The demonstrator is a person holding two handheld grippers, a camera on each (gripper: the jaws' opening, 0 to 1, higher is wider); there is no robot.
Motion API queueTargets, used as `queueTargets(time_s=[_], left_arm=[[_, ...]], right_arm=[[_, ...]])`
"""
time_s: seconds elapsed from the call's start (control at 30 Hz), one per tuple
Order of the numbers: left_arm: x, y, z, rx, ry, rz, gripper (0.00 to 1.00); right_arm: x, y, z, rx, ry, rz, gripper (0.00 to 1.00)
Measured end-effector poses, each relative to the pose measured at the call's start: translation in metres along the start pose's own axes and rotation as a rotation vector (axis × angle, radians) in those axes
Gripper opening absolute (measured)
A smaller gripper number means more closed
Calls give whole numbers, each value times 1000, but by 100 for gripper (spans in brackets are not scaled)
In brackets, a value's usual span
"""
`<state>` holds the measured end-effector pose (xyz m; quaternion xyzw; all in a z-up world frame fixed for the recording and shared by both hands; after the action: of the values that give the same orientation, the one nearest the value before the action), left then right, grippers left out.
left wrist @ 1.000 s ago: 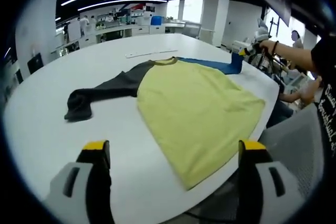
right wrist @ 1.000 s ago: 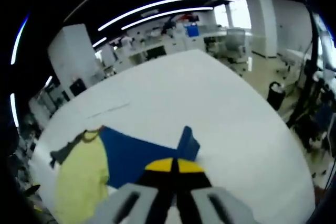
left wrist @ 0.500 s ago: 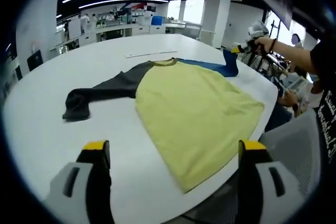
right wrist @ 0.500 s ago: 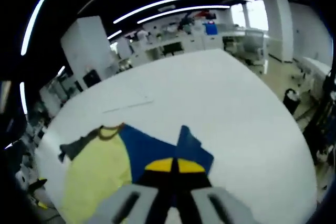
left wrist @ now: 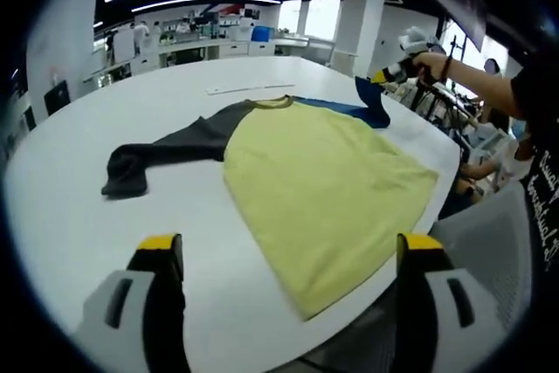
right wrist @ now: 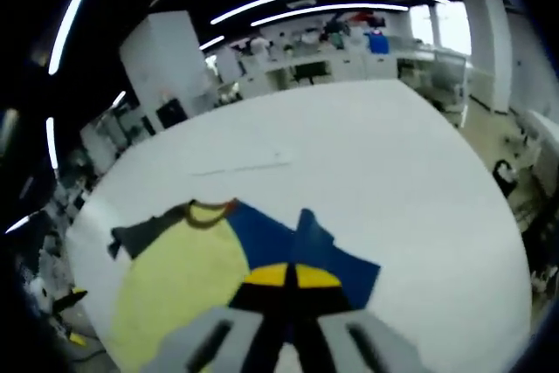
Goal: Fold the garment on the visible template until the final outline fits inside the template.
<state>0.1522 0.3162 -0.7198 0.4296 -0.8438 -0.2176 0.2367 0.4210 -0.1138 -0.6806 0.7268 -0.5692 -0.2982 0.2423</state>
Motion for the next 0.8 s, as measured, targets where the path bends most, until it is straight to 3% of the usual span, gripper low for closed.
queueTargets(time_s=[0.8], left_arm=[[0,-2,1,-10,-9,10,99]], right_arm=[[-62,-21,-6,-41,78,-109,0]])
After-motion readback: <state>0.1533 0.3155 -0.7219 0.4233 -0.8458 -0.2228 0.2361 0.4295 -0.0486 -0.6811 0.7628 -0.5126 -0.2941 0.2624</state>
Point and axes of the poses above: the point that each gripper's makers call its tool centre point, and the gripper's own axes: y roughly backward along the fingers, x roughly to its right, z roughly out of its underside, the point moved 9 cm from there along y, roughly backward along the fingers, and after that the axes turned 8 degrees about z, right-handed, at the moved point
